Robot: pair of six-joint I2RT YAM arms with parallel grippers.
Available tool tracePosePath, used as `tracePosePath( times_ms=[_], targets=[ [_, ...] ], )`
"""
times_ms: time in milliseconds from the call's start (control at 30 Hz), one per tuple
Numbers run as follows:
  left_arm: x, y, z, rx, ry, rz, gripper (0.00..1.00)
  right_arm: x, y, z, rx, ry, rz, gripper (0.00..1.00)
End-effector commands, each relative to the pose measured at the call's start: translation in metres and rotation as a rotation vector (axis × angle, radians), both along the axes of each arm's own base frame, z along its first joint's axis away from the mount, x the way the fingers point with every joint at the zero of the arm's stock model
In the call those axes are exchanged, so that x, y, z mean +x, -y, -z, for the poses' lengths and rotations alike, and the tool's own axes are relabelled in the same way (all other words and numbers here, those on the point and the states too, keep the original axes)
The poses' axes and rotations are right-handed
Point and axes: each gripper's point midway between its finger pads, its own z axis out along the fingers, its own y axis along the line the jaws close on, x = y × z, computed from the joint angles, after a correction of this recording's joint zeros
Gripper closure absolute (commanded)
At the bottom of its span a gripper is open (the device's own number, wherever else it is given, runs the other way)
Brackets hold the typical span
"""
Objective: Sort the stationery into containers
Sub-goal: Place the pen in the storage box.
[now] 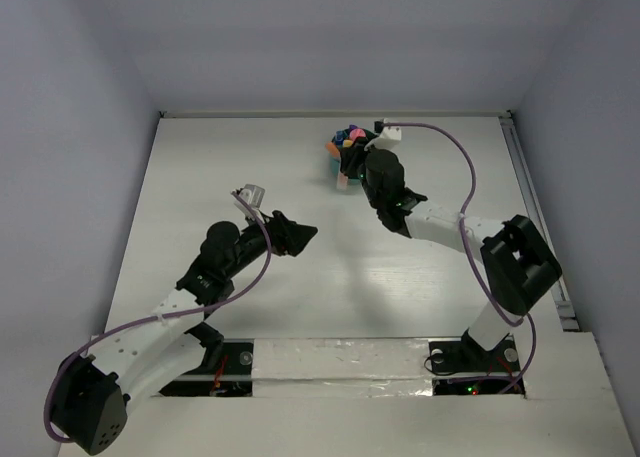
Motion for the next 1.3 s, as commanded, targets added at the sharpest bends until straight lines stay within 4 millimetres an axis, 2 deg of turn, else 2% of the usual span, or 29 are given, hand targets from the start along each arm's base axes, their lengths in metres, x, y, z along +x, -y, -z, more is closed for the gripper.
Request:
tracePosePath(
  times_ms=[0, 33, 100, 133, 200, 233, 300, 467, 600, 800, 933, 1067, 1267],
  targets=[
    [0.002, -0.002, -0.006, -0.022, 0.077, -0.013, 0.28, 0.028, 0.008, -0.060, -0.015, 0.239, 0.087, 1.00],
    [0.002, -0.002, 0.000, -0.011, 0.069, -0.012, 0.23, 0.032, 0.009, -0.061, -0.054, 0.266, 0.103, 1.00],
    [0.005, -0.003, 0.004, 0.001, 0.078, -0.021, 0.19, 0.043, 0.016, -0.063, -0.070, 0.304, 0.155, 1.00],
    [0.006, -0.003, 0.008, 0.008, 0.074, -0.020, 0.16, 0.049, 0.015, -0.054, -0.117, 0.315, 0.169, 1.00],
    [0.009, -0.005, 0.009, 0.017, 0.084, -0.038, 0.16, 0.055, 0.021, -0.055, -0.130, 0.355, 0.219, 1.00],
    [0.009, -0.006, 0.009, 0.023, 0.092, -0.041, 0.15, 0.058, 0.022, -0.045, -0.171, 0.360, 0.233, 1.00],
    [0.011, -0.008, 0.009, 0.025, 0.099, -0.059, 0.15, 0.060, 0.027, -0.050, -0.180, 0.408, 0.269, 1.00],
    [0.010, -0.010, 0.011, 0.031, 0.117, -0.062, 0.15, 0.075, 0.029, -0.040, -0.217, 0.434, 0.295, 1.00],
    [0.010, -0.008, 0.013, 0.030, 0.111, -0.049, 0.15, 0.078, 0.023, -0.044, -0.206, 0.454, 0.279, 1.00],
    [0.013, -0.004, 0.020, 0.041, 0.091, -0.038, 0.15, 0.084, 0.026, -0.051, -0.226, 0.493, 0.297, 1.00],
    [0.014, -0.003, 0.020, 0.043, 0.091, -0.039, 0.16, 0.088, 0.022, -0.025, -0.239, 0.466, 0.283, 1.00],
    [0.015, -0.004, 0.020, 0.045, 0.092, -0.042, 0.16, 0.088, 0.022, -0.011, -0.235, 0.454, 0.278, 1.00],
    [0.016, -0.004, 0.020, 0.049, 0.092, -0.048, 0.16, 0.087, 0.023, -0.006, -0.220, 0.442, 0.279, 1.00]
  ],
)
